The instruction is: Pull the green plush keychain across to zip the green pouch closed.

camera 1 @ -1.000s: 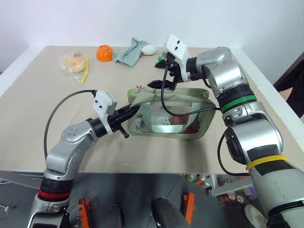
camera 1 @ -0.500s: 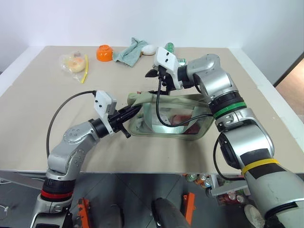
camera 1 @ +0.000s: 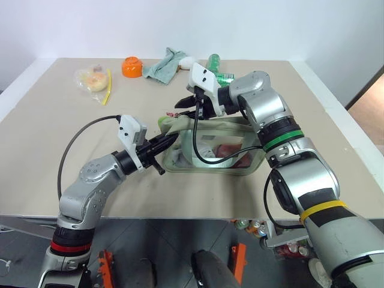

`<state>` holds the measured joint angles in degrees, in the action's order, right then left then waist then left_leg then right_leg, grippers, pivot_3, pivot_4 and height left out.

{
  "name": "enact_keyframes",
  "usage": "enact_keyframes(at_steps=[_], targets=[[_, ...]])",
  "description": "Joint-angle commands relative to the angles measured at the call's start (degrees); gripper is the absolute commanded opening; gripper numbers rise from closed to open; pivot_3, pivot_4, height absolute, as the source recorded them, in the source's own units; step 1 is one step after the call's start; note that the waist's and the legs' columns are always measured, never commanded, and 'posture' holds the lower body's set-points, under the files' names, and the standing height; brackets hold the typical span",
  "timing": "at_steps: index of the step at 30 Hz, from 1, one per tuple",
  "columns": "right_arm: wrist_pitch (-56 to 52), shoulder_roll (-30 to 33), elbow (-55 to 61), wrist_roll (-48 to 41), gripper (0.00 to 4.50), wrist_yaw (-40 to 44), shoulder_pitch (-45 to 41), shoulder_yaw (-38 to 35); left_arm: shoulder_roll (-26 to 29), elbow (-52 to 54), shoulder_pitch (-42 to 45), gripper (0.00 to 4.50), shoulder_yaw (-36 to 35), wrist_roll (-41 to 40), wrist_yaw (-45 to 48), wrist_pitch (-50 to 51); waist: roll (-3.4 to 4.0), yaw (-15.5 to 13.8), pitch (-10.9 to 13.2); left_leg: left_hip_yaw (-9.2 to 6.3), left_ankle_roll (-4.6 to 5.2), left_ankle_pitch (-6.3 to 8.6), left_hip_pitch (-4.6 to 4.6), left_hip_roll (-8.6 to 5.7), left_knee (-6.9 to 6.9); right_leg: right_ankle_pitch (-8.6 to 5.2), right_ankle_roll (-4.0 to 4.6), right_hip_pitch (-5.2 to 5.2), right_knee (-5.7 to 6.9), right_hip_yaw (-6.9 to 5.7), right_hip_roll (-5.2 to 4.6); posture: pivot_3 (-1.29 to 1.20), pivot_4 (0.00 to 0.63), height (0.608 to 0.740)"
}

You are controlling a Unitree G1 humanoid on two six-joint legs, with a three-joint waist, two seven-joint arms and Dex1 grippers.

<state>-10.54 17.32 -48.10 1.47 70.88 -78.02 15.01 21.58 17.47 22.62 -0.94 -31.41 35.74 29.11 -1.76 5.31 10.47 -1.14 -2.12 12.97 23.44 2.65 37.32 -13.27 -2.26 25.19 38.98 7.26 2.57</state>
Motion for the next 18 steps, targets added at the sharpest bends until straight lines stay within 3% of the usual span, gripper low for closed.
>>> enact_keyframes(at_steps=[1, 3, 14, 18], targets=[[-0.1, 0.0, 1.4, -1.2, 0.56, 0.5, -0.9, -1.7, 0.5, 2.6, 0.7, 0.0, -1.0, -0.1, 0.1, -1.4, 0.0, 0.0, 0.0, 0.0, 0.0, 0.0, 0.0, 0.0, 0.0, 0.0, 0.0, 0.0, 0.0, 0.0, 0.0, 0.0, 0.15, 0.74], [-0.4, 0.1, 1.7, -1.6, 0.09, 0.4, -0.8, -2.0, 0.6, 2.3, 0.9, 0.0, -1.0, 0.0, 0.2, -1.6, 0.0, 0.0, 0.0, -0.01, 0.0, 0.0, 0.0, 0.0, 0.0, 0.0, 0.0, 0.0, 0.0, -0.01, 0.0, 0.0, 0.15, 0.74], [-1.0, 0.9, 1.7, -2.3, 0.09, 0.2, -1.1, -3.0, 0.8, 1.6, 1.3, 0.0, -0.8, 0.6, 0.9, -1.7, 0.0, 0.0, 0.0, 0.0, 0.0, 0.0, 0.0, 0.0, 0.0, 0.0, 0.0, 0.0, 0.0, 0.0, 0.0, 0.0, 0.15, 0.74], [-7.8, 2.0, 1.5, -3.3, 0.09, 3.4, -2.6, -2.9, 0.9, 1.4, 1.4, 0.0, -0.8, 0.9, 1.1, -1.6, 0.0, 0.0, 0.0, -0.01, 0.0, 0.0, 0.0, 0.0, 0.0, 0.0, 0.0, 0.0, 0.0, -0.01, 0.0, 0.0, 0.15, 0.74]])
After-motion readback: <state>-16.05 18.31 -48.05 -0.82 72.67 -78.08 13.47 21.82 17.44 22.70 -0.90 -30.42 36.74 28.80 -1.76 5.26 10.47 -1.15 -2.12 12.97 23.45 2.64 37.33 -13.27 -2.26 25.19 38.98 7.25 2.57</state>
